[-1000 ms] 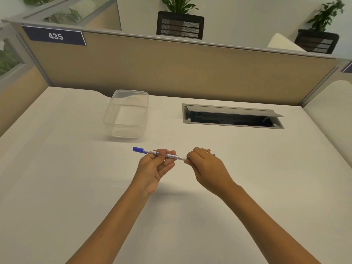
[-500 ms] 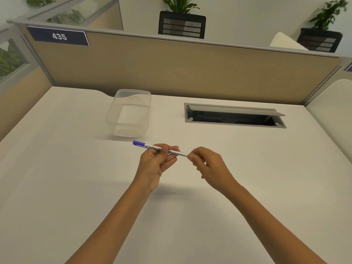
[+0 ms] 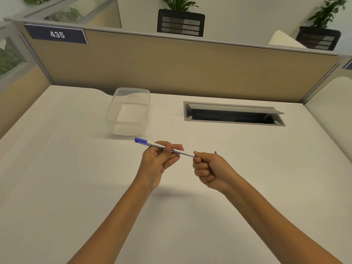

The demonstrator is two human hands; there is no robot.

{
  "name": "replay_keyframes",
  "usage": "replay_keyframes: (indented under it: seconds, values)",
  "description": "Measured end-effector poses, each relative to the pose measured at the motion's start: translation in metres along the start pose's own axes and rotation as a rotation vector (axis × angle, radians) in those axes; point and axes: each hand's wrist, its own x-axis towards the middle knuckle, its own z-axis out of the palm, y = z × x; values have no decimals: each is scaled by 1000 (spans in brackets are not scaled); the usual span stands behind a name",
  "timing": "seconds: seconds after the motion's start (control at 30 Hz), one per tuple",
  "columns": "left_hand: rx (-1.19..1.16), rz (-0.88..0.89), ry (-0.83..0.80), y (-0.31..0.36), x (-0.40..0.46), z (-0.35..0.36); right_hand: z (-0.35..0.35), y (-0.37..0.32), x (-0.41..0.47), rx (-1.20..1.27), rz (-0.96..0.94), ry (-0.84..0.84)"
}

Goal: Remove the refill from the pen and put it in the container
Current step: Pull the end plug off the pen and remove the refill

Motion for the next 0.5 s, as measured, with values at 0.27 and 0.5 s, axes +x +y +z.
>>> replay_keyframes:
  seconds: [0.27, 0.5]
  values:
    - [-84, -58, 109, 0, 1, -1, -9, 1, -2, -1319, -786, 263]
    - [-144, -130, 147, -3, 1, 3, -18, 3, 6, -1680, -1113, 304]
